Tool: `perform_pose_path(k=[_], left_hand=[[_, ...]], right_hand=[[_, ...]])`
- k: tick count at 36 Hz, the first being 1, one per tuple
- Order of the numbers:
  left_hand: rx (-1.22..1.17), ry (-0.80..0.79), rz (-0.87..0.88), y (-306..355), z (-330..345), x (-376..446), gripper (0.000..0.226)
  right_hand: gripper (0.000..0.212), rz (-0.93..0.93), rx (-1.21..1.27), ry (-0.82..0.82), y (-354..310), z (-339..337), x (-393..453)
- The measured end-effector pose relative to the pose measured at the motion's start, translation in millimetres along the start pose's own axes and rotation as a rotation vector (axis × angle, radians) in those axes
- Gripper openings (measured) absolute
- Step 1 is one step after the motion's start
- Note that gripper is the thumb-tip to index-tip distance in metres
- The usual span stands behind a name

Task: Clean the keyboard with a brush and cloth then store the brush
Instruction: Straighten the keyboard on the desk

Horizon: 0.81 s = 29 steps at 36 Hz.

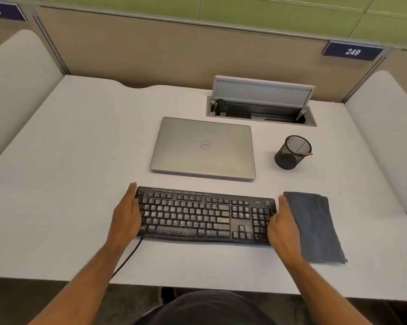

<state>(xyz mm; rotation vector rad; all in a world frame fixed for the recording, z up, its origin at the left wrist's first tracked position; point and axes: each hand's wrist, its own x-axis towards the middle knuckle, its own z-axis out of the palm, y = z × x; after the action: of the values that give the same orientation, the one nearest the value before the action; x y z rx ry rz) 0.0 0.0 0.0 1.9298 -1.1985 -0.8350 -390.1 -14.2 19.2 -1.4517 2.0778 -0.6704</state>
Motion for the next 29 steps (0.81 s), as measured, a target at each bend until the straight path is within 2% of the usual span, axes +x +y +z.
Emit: perform_pose_path(k=[2, 3, 6, 14, 20, 29], left_hand=[[-0.052, -0.001, -0.04, 1, -3, -1, 0.049], [-0.066, -0.002, -0.046, 1, -3, -3, 0.049], [-0.096, -0.001, -0.072, -2, -1, -8, 0.047], [-0.172, -0.013, -0.089, -17, -1, -7, 0.044], [-0.242, -0.026, -0.101, -18, -4, -5, 0.044], [-0.29, -0.047, -0.115, -21, -7, -5, 0.044]], right_hand=[[0.047, 0.137, 0.114, 0.021, 0, -3, -3], [0.049, 0.147, 0.117, 0.014, -2, -3, -6], [0.055, 0.139, 0.039, -0.004, -4, -2, -13], [0.045, 0.222, 0.111, 0.022, -4, 5, -14], [0.052, 0.25, 0.215, 0.074, -7, 11, -17], [0.053, 0.242, 0.204, 0.121, -4, 16, -17]])
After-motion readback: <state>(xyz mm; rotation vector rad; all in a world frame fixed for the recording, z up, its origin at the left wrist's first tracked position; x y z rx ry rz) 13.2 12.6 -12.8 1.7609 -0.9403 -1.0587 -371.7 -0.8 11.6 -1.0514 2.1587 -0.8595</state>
